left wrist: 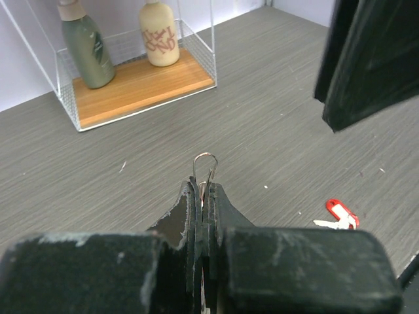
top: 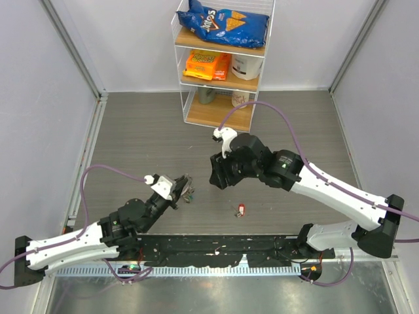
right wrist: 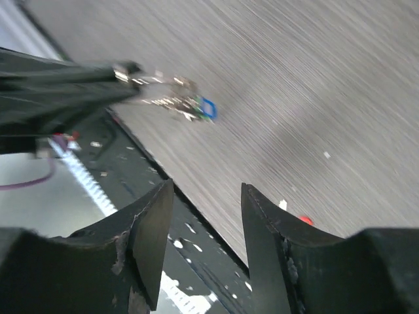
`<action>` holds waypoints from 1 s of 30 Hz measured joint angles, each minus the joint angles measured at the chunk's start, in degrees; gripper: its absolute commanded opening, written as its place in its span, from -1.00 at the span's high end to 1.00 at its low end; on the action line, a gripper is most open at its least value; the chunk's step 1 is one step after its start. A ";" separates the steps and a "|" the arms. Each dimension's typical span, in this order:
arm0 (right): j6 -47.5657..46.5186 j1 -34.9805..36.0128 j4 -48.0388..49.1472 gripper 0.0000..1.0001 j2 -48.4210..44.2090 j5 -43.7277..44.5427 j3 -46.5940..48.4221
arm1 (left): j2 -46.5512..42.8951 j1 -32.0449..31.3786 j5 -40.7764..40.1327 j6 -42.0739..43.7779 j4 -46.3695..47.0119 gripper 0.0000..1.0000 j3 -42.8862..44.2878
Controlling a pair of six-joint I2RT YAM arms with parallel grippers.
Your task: Put the keys on the keyring
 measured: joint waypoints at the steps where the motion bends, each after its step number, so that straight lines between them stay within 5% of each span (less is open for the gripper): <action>1: -0.79 -0.15 0.61 -0.04 0.00 -2.45 1.70 | -0.22 0.00 0.76 -0.02 -0.02 1.00 0.00; 12: -2.21 -0.98 7.15 0.03 1.73 -19.32 7.28 | -3.30 0.00 9.20 -0.31 0.02 1.00 0.00; 30: -0.61 -1.03 9.03 0.19 7.67 -21.38 9.70 | -4.87 0.00 11.39 -2.62 0.02 1.00 0.00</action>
